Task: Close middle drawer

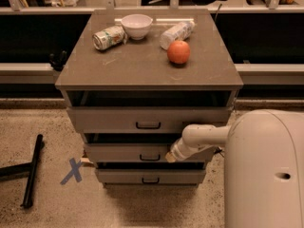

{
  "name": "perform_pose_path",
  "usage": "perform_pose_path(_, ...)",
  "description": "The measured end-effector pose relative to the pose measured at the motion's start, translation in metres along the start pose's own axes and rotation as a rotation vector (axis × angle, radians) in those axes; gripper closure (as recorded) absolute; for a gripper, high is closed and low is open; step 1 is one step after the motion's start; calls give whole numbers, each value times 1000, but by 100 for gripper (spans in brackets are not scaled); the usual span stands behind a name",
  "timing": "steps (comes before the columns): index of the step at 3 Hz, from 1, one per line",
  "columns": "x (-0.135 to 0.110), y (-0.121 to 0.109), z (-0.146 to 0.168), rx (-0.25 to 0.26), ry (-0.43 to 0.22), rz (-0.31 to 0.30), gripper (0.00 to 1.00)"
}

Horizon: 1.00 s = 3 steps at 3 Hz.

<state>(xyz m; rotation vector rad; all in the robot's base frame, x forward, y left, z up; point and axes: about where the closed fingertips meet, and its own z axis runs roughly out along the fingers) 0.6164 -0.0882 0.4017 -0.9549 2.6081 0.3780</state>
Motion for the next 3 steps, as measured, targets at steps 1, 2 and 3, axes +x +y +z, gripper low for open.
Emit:
perform_pose_path(1, 11, -3, -10, 9, 11, 0, 100)
perform_pose_path(2, 39, -3, -34, -24, 29, 7, 100)
perform_pose_path(3, 90, -11, -71, -64, 64, 24, 100)
